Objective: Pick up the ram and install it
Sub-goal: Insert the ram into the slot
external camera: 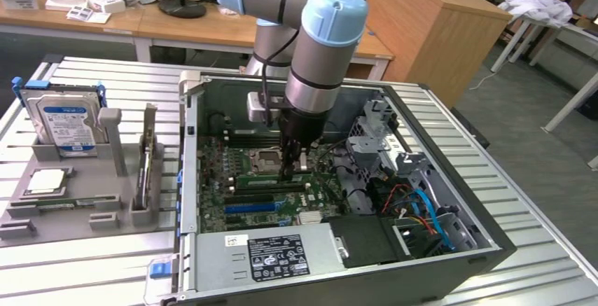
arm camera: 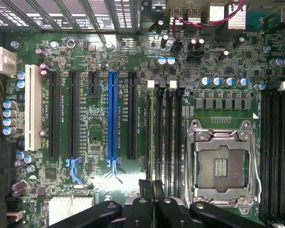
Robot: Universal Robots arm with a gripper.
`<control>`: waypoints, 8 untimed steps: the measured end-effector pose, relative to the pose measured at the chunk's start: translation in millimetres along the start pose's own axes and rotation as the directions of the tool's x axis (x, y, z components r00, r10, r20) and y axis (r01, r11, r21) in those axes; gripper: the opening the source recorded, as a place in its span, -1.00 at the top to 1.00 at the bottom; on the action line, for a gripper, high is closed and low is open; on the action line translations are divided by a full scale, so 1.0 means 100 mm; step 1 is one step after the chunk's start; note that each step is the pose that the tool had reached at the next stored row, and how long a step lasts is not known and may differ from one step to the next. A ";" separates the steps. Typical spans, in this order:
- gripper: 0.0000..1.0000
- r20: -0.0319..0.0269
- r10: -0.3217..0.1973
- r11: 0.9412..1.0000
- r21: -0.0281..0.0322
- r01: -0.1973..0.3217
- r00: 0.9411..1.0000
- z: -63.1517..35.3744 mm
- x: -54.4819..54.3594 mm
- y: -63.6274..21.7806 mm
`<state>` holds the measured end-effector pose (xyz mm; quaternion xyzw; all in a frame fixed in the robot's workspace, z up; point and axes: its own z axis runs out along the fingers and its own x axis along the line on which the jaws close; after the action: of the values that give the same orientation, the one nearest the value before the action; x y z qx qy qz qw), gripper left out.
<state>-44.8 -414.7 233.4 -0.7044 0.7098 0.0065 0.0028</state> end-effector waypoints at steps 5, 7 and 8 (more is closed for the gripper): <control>0.76 0.000 0.000 1.000 0.000 0.000 1.000 0.011 0.00 -0.001; 0.76 0.000 0.000 1.000 0.000 0.000 1.000 0.011 0.00 -0.001; 0.76 0.000 0.000 1.000 0.000 0.000 1.000 0.013 0.00 -0.001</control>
<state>-44.7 -414.7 232.2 -0.7045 0.7097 0.0065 0.0028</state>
